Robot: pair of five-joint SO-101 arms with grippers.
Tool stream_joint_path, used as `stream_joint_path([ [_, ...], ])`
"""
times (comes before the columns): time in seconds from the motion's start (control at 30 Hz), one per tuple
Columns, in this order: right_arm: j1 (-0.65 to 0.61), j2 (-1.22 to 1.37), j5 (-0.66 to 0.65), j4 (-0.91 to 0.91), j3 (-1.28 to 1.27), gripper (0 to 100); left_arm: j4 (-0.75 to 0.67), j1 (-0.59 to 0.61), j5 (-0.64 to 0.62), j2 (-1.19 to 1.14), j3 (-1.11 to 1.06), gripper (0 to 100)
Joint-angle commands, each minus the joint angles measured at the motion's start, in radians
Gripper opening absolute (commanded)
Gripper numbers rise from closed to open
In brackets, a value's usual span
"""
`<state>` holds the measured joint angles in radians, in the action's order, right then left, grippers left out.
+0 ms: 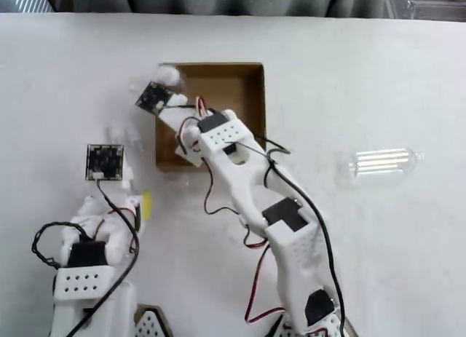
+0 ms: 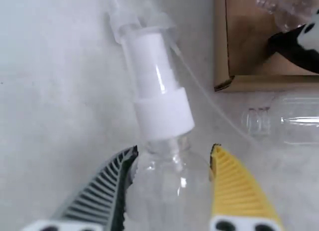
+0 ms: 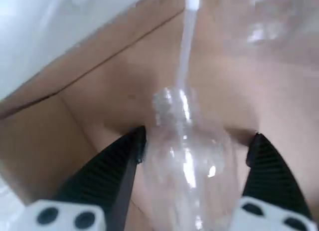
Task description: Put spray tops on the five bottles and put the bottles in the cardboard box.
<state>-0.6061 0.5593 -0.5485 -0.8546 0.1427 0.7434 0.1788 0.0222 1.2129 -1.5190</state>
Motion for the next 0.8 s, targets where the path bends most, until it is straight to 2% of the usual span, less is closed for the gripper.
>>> stream_joint_path([
  [0.0,-0.002,-0.004,0.009,0.002,0.005,27.6,-0.018,0.010,0.012,0.001,0.000,2],
  [0.2,0.001,-0.005,0.012,-0.001,0.006,6.3,-0.021,0.008,0.012,0.002,-0.003,2],
  [0.77,0.030,-0.130,0.020,-0.088,0.008,6.0,-0.028,0.008,0.014,0.002,-0.008,2],
])
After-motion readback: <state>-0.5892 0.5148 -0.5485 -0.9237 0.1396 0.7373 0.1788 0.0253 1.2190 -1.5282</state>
